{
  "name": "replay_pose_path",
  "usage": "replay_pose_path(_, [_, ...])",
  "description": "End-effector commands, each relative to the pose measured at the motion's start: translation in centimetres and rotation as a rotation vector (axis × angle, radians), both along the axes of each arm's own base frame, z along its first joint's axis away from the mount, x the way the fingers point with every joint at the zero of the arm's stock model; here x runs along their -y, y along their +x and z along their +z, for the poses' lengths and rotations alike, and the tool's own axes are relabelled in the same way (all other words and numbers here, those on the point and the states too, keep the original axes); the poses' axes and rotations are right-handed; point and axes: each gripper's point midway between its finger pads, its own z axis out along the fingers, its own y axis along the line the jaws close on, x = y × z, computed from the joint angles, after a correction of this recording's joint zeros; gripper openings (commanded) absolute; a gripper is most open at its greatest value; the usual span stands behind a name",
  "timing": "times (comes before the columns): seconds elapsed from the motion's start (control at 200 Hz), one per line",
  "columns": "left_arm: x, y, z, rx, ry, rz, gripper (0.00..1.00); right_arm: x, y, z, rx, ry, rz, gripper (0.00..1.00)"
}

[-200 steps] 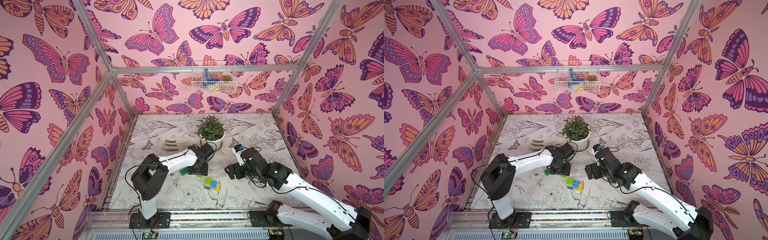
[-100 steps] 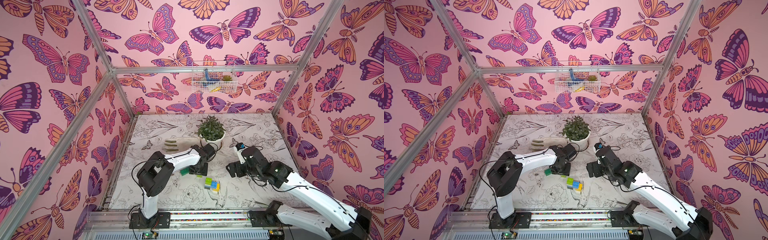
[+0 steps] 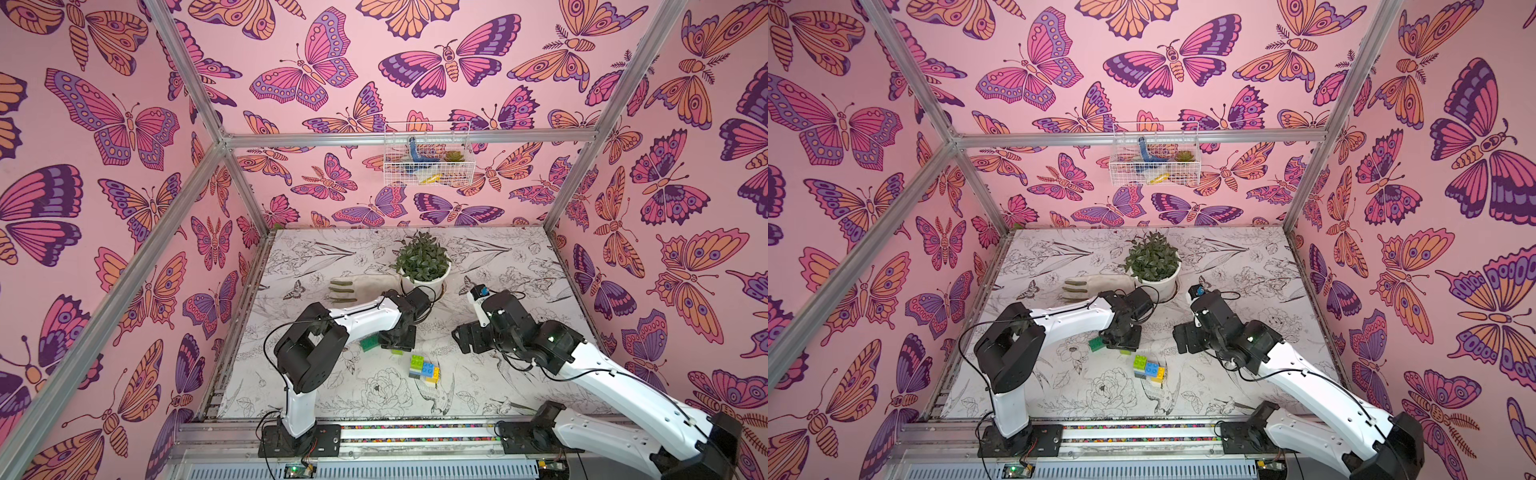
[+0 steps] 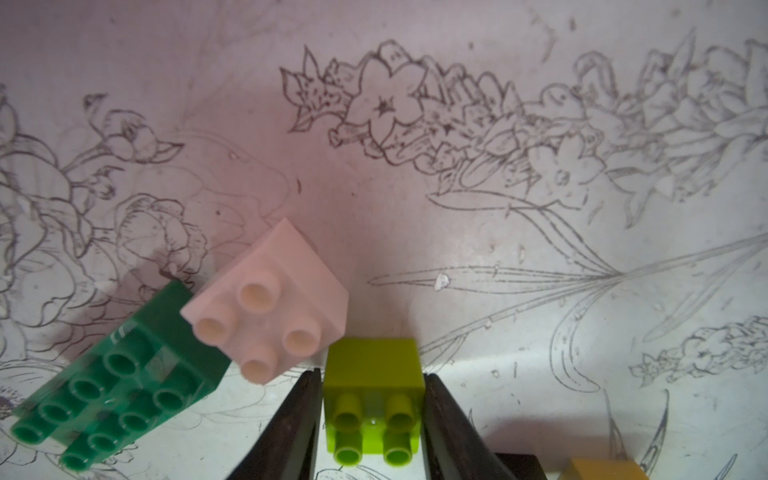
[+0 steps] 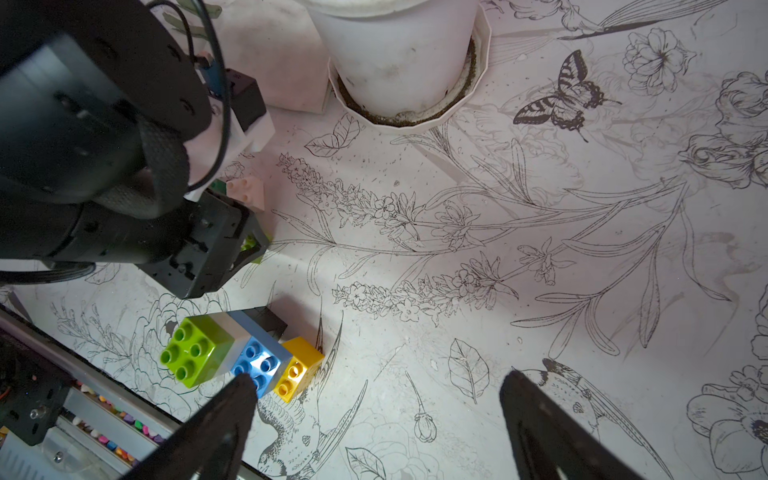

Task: Assemble a giraffe with lego
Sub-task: Pick up the lego brick from the center of the board.

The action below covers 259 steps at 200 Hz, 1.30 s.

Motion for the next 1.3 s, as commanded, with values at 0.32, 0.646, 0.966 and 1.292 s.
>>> replay_pose_path(0.32, [-0.25,-0.38,0.93,0.008,0.004,0.011,0.5,-0.08,0.05,0.24,-0.006,0.012,-0.001,0.95])
replay_pose_path(0.646, [-0.27,-0.57,1.31,0.015,0.003,0.02,0.45,0.0,-0.13,0.04,-0.01,0.012,0.002,0.95])
replay_pose_path(0.966, [-0.46,-0.85,0.79,0.002,0.02,0.023,0.44,0.22,-0.09,0.16,-0.004,0.011,-0.003,0.94])
replay_pose_path(1.292, [-0.62,-0.85,0.61,0.002,0.028,0.031,0.35,0.62,-0.17,0.31,0.004,0.011,-0.012,0.94])
